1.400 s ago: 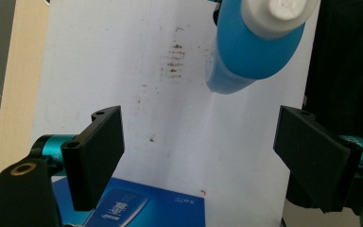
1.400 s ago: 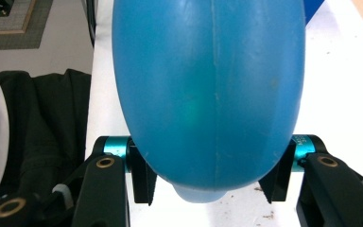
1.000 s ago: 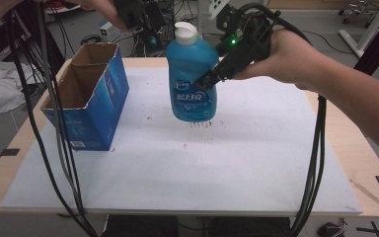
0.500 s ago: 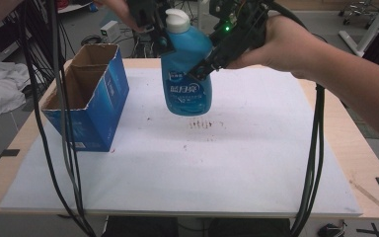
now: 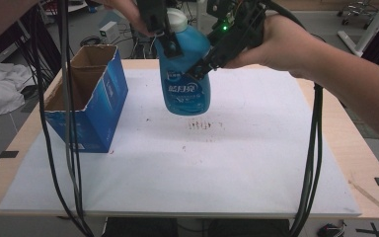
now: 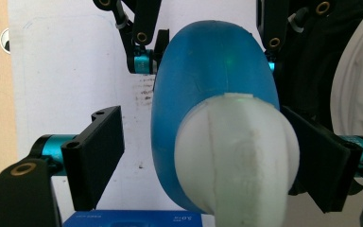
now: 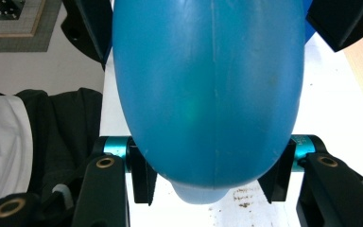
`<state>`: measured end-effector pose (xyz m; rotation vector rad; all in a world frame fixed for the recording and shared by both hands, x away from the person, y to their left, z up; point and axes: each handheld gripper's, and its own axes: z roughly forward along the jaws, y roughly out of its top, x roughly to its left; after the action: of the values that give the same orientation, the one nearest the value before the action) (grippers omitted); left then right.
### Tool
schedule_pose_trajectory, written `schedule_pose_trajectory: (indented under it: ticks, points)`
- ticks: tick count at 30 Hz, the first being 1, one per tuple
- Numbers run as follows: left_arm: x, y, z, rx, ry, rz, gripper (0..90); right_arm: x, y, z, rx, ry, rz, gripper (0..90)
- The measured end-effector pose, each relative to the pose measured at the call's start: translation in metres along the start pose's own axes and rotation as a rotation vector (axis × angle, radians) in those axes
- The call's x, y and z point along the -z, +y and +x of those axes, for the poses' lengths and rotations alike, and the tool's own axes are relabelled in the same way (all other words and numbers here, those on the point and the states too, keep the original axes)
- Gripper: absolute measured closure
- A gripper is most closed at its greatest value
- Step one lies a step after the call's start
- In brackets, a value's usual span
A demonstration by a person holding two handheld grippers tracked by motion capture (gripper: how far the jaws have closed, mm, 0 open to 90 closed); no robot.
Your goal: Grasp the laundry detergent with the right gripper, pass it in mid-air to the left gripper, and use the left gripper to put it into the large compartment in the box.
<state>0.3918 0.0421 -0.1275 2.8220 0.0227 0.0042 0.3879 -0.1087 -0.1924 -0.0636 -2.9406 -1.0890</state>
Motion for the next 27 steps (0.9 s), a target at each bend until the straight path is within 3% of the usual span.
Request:
schedule_pose_trajectory:
  ticks: [5,7,8,9,10,13,27]
  points:
    - [-0.0011,0.0014,0.0001,0.0,0.003,0.001,17.2,0.0007,-0.0005,0.0001,-0.009,-0.001,-0.009,48.2]
    - [-0.0017,0.0021,0.0002,-0.001,0.0,0.004,17.2,-0.0003,-0.0004,-0.0015,0.017,-0.002,-0.026,48.2]
    - [-0.0018,0.0024,0.0002,-0.002,0.001,0.005,17.2,0.0004,-0.0004,-0.0002,-0.002,0.0,-0.015,48.2]
    - [-0.0022,0.0028,0.0005,-0.005,-0.001,0.006,17.2,-0.0005,-0.0003,-0.0019,0.02,-0.004,-0.025,48.2]
    - [-0.0024,0.0029,0.0005,-0.004,-0.001,0.004,17.3,0.0002,-0.0003,-0.0006,-0.001,0.0,-0.011,48.2]
    - [-0.0026,0.0033,0.0008,-0.001,0.005,0.006,17.3,-0.0009,-0.0003,-0.0019,0.016,-0.005,-0.02,48.2]
    - [-0.003,0.003,0.0014,0.003,0.007,0.01,20.4,0.0,-0.0008,-0.0036,0.01,-0.009,-0.029,48.2]
